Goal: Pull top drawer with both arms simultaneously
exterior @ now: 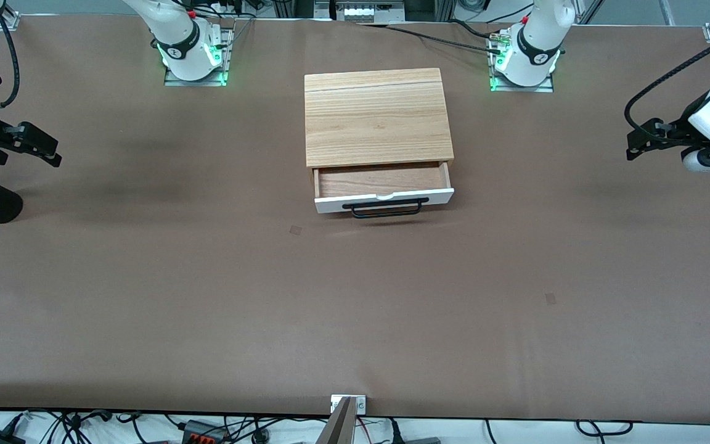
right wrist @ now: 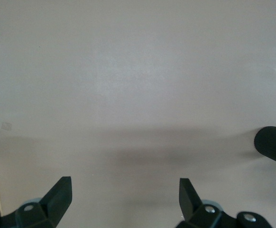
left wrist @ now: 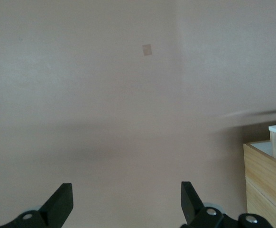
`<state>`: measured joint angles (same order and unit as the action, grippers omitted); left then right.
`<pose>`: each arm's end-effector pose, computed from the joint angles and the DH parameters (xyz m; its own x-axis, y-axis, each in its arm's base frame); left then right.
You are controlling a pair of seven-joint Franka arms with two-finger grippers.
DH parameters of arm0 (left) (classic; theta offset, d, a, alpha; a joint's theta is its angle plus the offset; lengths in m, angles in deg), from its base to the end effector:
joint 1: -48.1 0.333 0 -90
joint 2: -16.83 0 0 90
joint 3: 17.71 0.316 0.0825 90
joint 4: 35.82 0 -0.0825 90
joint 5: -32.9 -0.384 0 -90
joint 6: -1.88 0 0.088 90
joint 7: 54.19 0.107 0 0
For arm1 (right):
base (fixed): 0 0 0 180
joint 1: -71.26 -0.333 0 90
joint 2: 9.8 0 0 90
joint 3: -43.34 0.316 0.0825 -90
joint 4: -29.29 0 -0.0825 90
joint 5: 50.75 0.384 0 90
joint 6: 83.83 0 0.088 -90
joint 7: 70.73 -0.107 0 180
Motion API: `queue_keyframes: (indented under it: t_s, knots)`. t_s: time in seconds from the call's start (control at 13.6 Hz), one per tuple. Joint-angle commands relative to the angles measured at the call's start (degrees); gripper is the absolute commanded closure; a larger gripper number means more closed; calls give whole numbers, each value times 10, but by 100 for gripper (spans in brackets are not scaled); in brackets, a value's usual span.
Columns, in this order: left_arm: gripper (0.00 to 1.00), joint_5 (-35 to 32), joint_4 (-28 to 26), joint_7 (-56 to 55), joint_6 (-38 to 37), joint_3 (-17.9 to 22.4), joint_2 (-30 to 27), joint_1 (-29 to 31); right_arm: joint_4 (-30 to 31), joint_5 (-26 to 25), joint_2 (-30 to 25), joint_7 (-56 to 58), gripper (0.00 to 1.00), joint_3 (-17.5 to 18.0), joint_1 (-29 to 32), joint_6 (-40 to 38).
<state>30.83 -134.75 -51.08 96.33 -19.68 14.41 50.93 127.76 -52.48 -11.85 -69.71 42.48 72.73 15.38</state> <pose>0.5440 0.0114 0.5806 0.9984 -0.0419 -0.0380 -0.0433 -0.9984 -0.0353 0.5545 -0.0255 0.5882 0.9987 -0.0180 0.0481 -0.0195 -0.9994 0.0303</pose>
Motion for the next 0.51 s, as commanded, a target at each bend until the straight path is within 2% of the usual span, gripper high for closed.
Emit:
queue_keyframes:
  t_s: [0.0, 0.44]
  knots:
    - [0, 4, 14, -14, 2, 7, 4, -5, 3, 9, -8, 12, 0, 2, 3, 2]
    - [0, 7, 32, -13, -15, -1, 3, -7, 3, 9, -9, 11, 0, 1, 3, -2]
